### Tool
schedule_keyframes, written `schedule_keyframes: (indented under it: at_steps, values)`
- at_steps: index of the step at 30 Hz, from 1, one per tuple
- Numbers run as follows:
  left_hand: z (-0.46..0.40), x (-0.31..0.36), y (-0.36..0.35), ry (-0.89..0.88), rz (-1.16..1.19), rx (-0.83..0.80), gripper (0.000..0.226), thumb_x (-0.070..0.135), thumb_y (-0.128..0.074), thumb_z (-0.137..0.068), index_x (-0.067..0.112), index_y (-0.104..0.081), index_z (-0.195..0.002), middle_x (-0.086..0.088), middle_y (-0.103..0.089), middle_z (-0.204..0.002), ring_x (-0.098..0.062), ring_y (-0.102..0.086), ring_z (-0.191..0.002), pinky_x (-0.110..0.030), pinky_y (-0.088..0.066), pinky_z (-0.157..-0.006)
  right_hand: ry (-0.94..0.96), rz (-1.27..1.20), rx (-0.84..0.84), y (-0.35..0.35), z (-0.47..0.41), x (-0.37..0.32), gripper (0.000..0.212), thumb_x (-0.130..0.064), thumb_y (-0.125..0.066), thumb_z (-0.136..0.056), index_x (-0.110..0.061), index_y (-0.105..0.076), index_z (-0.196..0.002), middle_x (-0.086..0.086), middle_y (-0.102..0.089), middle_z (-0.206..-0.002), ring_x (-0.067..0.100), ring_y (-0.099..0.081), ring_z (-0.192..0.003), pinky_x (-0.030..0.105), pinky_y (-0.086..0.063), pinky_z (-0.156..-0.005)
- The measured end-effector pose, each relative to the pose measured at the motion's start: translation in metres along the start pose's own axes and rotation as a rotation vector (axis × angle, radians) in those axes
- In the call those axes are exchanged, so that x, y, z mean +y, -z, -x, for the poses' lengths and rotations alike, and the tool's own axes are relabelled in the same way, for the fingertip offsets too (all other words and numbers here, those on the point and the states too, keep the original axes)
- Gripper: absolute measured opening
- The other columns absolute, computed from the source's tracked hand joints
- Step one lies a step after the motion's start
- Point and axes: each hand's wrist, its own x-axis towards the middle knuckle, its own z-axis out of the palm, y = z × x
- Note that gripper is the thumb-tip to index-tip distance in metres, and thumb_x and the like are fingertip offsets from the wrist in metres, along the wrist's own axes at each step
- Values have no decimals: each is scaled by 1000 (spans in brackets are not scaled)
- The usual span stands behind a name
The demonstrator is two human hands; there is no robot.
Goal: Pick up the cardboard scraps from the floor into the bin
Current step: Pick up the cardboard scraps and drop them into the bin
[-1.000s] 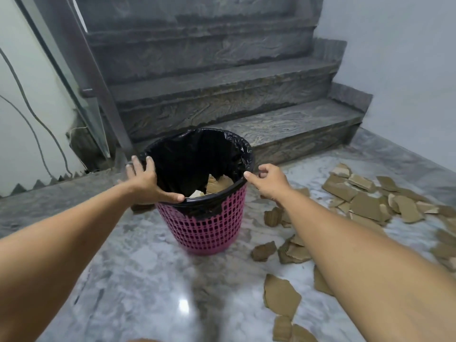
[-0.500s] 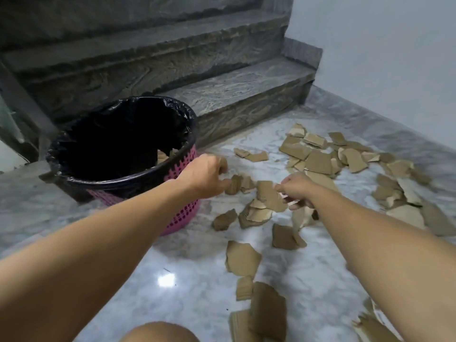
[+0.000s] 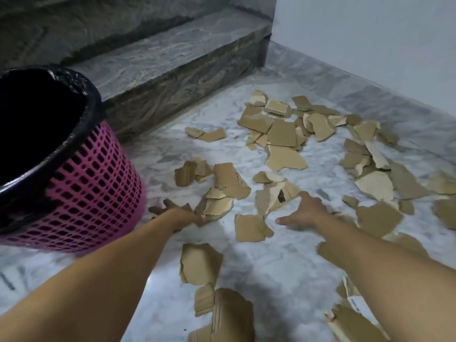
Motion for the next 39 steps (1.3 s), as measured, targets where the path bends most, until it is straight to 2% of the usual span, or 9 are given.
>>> schedule_keyframes:
  at_steps: [3,6,14,19,24,28,31,35,39]
  values:
    - [-6,13,-15,-154,-177,53,147,59,-83,-58,28,31,-146,-14,45,-147,-41,26,-142,-58,-4,-117,139,164,-9,-6,-19,-7,138,-56,-87,-53,-20,-1,-155,11,1,-161,34,-2,-149,49,-26,-115]
    - [-31,26,-16,-399,-386,78,155,53,-90,-48,38,33,-142,-7,51,-143,-35,39,-136,-63,7,-111,216,277,-77,-6,-43,-25,153,-57,-90,-47,-31,18,-152,3,31,-158,34,22,-146,60,-16,-116]
    - [-79,71,15,-495,-551,51,155,61,-88,-41,45,27,-143,1,56,-139,-35,38,-137,-66,5,-110,254,457,-230,-20,-66,-67,161,-61,-90,-38,-43,29,-144,5,43,-151,49,27,-140,73,-15,-109]
    - [-81,65,0,-489,-638,1,152,59,-89,-38,51,22,-143,1,38,-153,-37,31,-141,-68,-3,-111,228,555,-158,-48,-48,-72,153,-56,-92,-41,-41,16,-148,7,29,-156,49,17,-143,76,-29,-98]
    - [-57,55,-18,-621,-575,165,107,50,-85,-45,46,-27,-135,1,-20,-139,-30,-22,-130,-50,-38,-98,258,576,-29,-54,-27,-76,110,-47,-90,-52,-27,-26,-139,8,-22,-141,35,-23,-132,50,-50,-90]
    - [-38,52,-27,-660,-510,149,93,47,-76,-67,39,-20,-142,-1,-29,-137,-27,-26,-128,-52,-39,-95,218,521,-55,-55,-19,-83,111,-38,-93,-52,-22,-24,-138,9,-28,-132,33,-31,-126,48,-51,-88]
    - [-34,46,-25,-695,-505,104,116,45,-78,-66,36,2,-150,-1,-16,-146,-27,-20,-135,-54,-36,-101,162,515,-46,-51,-17,-90,120,-34,-96,-44,-22,-19,-135,10,-22,-130,35,-31,-125,54,-51,-87]
    - [-37,38,-21,-597,-417,81,127,70,-77,-52,35,-3,-149,9,14,-156,-27,6,-146,-59,-22,-112,204,583,-42,-42,-26,-107,133,-41,-96,-40,-24,-13,-142,13,-17,-141,39,-28,-131,56,-48,-92]
    - [-34,22,-29,-388,-418,70,131,80,-69,-50,44,10,-148,1,40,-151,-35,36,-139,-76,-1,-105,272,593,-123,-39,-45,-135,155,-50,-95,-39,-38,14,-148,5,25,-158,43,15,-145,73,-29,-102]
